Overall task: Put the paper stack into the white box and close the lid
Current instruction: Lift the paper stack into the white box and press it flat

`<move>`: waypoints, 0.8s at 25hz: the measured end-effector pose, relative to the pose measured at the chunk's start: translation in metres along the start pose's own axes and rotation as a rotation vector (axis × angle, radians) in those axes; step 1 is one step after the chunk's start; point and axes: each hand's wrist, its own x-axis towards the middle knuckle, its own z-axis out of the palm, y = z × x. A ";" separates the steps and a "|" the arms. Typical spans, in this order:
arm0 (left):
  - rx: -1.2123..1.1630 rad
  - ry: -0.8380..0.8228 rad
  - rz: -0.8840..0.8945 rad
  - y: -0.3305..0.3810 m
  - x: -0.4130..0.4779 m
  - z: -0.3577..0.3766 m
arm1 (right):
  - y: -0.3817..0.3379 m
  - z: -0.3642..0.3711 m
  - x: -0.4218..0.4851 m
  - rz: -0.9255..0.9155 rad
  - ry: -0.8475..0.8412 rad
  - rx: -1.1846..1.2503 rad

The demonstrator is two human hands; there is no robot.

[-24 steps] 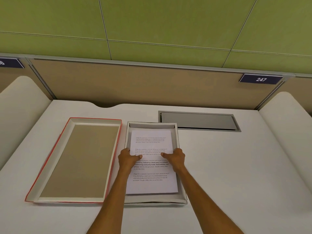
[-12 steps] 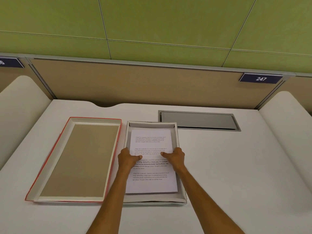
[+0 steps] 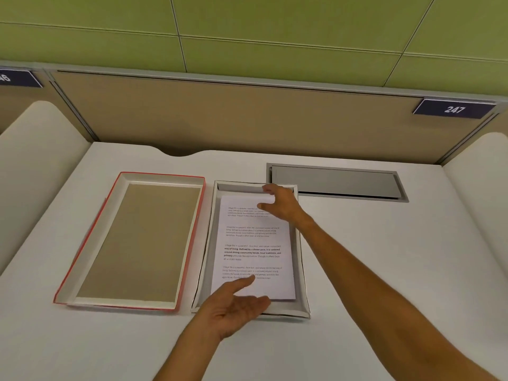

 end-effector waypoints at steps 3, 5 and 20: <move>-0.028 0.027 0.015 -0.005 0.009 0.003 | 0.004 0.001 0.022 -0.036 -0.087 -0.086; -0.024 0.060 0.025 -0.004 0.014 0.007 | 0.006 0.005 0.034 -0.044 -0.130 -0.142; -0.127 0.036 -0.014 0.001 0.032 0.009 | 0.010 0.010 0.079 -0.064 -0.380 -0.261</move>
